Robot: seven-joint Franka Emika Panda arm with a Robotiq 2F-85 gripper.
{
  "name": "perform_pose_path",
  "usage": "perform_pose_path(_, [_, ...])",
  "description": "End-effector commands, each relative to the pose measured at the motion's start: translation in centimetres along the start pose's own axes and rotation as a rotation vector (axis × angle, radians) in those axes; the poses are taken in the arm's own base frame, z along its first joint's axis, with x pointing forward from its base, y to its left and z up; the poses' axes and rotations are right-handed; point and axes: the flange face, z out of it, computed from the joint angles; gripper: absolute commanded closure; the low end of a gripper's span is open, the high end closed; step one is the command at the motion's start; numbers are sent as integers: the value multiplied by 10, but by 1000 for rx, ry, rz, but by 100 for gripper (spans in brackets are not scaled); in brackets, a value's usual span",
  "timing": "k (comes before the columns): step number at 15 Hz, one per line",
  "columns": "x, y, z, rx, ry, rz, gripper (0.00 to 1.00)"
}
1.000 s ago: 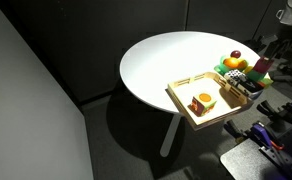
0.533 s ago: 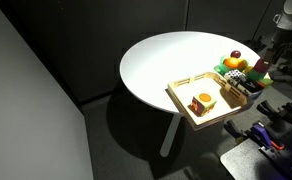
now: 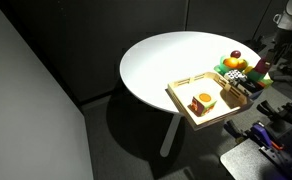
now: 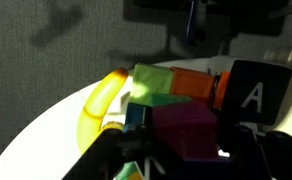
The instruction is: Put the pink block on the wooden tray
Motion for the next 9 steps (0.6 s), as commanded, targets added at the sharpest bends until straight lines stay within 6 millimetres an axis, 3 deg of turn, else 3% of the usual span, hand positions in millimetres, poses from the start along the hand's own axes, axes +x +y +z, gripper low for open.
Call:
perform_pose_path(1, [-12, -18, -12, -13, 16, -14, 67])
perform_pose_path(9, [-16, -69, -9, -22, 10, -130, 67])
